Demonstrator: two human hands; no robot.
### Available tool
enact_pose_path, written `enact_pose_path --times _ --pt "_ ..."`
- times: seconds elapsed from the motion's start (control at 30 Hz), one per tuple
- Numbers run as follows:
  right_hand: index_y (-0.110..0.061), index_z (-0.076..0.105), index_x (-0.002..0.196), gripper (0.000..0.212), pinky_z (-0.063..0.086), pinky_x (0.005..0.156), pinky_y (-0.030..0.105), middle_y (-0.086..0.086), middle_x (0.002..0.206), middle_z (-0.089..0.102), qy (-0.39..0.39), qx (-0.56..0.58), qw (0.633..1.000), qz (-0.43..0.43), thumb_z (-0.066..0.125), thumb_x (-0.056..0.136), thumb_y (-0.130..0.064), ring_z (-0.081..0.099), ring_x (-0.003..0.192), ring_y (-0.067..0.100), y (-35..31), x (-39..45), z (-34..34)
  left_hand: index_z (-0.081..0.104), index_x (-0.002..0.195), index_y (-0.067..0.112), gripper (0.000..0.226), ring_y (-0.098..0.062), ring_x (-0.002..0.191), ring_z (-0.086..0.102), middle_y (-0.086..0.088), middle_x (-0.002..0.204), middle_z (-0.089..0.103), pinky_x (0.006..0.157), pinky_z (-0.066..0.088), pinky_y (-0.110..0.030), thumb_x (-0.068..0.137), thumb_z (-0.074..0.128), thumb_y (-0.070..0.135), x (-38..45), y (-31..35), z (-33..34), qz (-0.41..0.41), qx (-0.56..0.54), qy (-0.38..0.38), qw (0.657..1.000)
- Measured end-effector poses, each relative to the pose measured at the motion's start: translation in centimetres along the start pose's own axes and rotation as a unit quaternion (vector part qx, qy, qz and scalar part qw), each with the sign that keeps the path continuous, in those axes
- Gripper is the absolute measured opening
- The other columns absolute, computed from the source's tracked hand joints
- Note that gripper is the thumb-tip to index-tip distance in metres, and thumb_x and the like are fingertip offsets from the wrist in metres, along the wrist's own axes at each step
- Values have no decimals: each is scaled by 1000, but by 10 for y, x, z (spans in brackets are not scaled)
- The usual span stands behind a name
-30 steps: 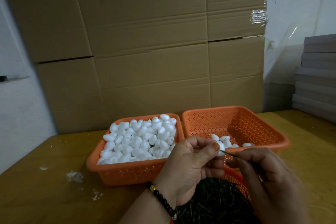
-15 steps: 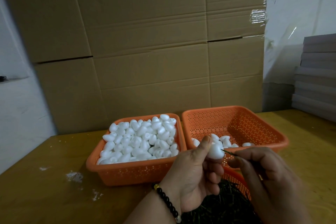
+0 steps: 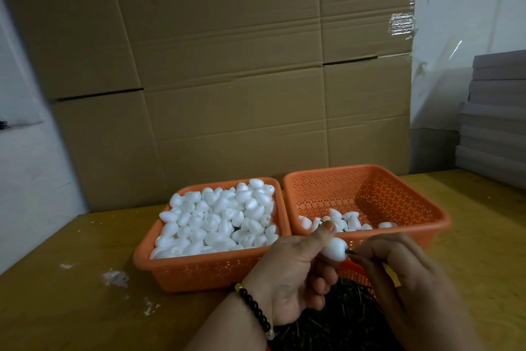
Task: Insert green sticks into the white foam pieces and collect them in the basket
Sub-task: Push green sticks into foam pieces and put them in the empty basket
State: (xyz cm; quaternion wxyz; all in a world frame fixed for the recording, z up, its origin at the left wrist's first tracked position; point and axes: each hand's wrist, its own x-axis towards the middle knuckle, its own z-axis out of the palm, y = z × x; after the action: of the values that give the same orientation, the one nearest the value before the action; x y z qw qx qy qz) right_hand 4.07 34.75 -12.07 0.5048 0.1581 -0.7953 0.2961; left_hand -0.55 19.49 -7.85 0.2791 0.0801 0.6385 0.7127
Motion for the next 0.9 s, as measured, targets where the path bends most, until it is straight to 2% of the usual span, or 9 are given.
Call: enact_pose_path --times 0.13,0.5,0.6,0.7,0.9 --pt "-14 69 84 24 37 77 0 -10 90 61 -6 3 1000 1 52 87 -29 55 85 -6 0 0 0 64 76 14 48 -9 37 44 -1 50 55 37 35 -16 63 68 60 0 0 -1 6 17 0 1000" --pt "-14 67 83 20 36 75 -2 -12 85 62 -16 8 1000 18 52 84 -28 54 80 -9 -2 1 -1 68 76 8 44 -12 42 54 -7 57 61 38 47 -22 63 72 50 -1 1 -1 22 -7 -27 999" --pt "-15 68 82 5 38 75 -1 -11 84 66 -17 8 999 28 65 79 -17 58 81 -6 1 -1 0 69 75 8 44 -12 44 56 -8 59 63 40 49 -24 62 74 49 -1 0 -1 23 -15 -35 999" --pt "-16 69 82 11 40 73 0 -12 82 66 -31 14 999 37 66 73 -11 59 81 -7 3 -2 1 72 66 11 37 -13 46 58 -9 60 63 41 50 -25 64 74 47 0 -1 -1 26 -24 -42 998" --pt "-19 70 85 13 46 69 7 -14 85 67 -39 43 997 56 66 74 -14 61 81 -7 4 -2 1 75 63 12 33 -12 47 59 -8 61 64 42 50 -25 67 74 45 1 -1 -3 30 -23 -58 998"
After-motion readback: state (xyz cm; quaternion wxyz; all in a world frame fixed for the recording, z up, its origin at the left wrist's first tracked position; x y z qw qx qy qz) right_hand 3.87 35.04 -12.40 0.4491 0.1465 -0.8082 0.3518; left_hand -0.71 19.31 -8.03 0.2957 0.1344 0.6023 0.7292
